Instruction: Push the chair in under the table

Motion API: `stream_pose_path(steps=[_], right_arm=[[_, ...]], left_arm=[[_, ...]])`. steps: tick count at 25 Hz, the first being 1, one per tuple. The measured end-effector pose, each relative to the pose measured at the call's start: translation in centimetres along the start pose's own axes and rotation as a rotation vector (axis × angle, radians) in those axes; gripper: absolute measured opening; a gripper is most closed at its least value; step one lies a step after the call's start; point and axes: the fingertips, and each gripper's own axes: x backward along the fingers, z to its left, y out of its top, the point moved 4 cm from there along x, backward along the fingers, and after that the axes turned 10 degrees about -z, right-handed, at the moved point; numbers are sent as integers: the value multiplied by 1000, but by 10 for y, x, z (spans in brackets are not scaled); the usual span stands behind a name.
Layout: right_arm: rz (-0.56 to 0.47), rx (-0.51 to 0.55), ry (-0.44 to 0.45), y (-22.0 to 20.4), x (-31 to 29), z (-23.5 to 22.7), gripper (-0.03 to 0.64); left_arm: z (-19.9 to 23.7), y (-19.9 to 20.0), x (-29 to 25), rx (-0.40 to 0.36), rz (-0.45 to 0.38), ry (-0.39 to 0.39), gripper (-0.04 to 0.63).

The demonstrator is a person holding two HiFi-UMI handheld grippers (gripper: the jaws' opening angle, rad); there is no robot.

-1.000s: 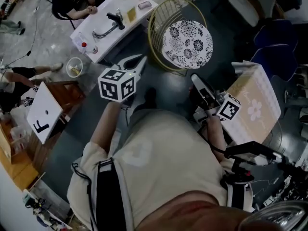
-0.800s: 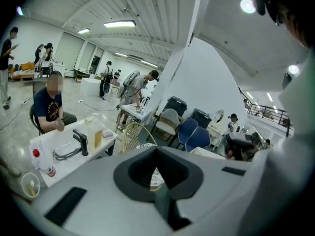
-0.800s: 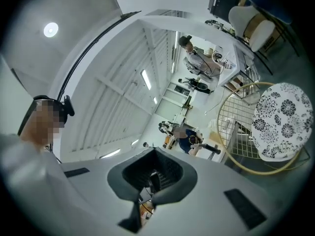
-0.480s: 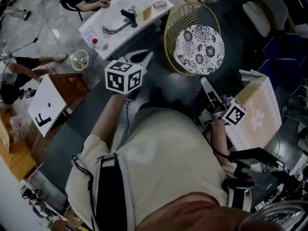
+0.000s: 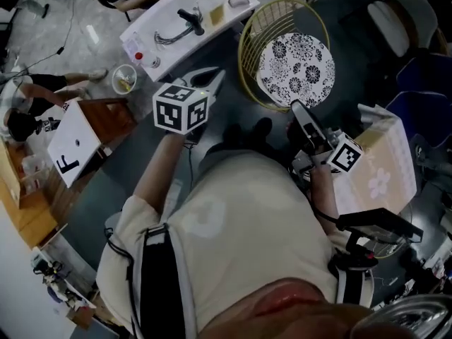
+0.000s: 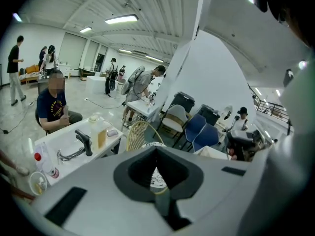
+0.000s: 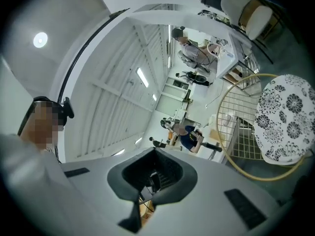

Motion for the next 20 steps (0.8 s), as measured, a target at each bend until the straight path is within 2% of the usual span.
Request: stream_pose_path(steps=[10,16,20], right_arm=[[14,-16,63,69,20,-29,9],[-26,-45,86,94,44,-43,10],[-65,-47,98,111,52,-49,10]], left_arm=[[-34,8,-41,-24,43,108,6],[-55,8,-63,-70,96,134,6],[-46,8,-85,-121,128,152,6]])
